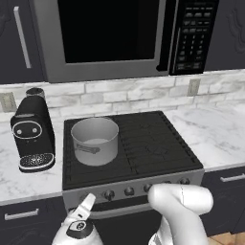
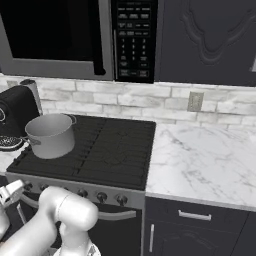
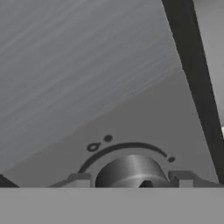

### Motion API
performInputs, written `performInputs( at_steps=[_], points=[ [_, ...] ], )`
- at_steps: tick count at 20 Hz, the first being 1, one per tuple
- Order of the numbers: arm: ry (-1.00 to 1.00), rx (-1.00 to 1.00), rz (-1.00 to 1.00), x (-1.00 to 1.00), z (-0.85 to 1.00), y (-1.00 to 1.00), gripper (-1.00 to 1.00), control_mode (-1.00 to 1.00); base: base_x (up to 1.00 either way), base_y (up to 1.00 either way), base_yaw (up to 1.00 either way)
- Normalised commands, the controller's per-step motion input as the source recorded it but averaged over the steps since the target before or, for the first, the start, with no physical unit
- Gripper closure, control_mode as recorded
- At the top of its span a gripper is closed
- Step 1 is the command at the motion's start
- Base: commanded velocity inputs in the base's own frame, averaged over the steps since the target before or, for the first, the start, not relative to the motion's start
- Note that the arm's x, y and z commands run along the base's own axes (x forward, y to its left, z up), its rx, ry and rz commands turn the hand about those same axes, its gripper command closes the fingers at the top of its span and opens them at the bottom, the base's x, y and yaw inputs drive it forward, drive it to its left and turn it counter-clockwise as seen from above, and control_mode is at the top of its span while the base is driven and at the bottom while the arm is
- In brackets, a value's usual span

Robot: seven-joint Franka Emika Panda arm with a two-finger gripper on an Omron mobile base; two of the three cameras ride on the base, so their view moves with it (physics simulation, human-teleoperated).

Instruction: Turn on the front left burner of the stove.

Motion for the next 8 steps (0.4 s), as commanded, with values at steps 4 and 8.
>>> performInputs(
  at_steps=[4,8],
  points=[
    [0.22,-0.40,0.24,0.00,-0.36,0.00,1.00,-1.00,0.00,0.00,0.00],
    [0.19,-0.30,0.29,0.00,-0.36,0.00,1.00,-1.00,0.00,0.00,0.00]
  ],
)
